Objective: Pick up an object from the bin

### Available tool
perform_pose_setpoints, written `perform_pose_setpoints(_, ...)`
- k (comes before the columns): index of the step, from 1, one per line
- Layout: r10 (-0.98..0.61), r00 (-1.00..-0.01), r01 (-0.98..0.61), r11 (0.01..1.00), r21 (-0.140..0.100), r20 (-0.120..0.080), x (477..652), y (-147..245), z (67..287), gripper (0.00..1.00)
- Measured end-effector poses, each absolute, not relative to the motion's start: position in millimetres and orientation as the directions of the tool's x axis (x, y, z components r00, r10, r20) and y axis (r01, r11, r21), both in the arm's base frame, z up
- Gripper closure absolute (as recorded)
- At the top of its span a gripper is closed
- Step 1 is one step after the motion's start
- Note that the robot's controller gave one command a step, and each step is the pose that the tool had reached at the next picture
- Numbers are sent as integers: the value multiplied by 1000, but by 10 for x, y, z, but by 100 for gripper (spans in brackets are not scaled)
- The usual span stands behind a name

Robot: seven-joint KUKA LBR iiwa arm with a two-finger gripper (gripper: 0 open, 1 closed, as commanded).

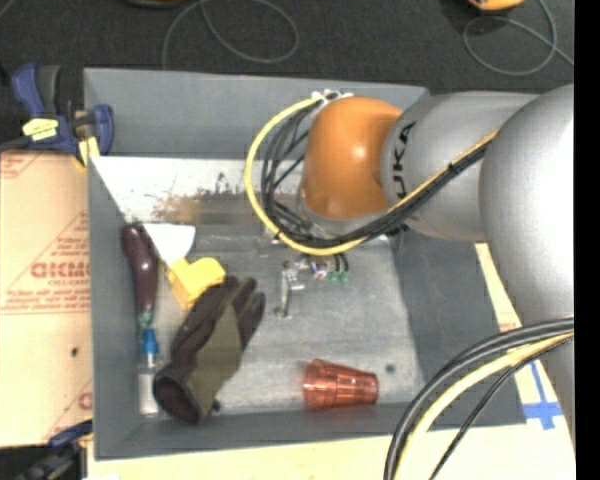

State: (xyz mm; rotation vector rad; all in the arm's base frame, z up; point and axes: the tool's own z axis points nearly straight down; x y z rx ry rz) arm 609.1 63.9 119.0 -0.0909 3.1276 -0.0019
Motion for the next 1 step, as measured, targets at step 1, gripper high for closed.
perform_pose_setpoints(1,22,-1000,22,1000,2,-2,5946,988,962,0)
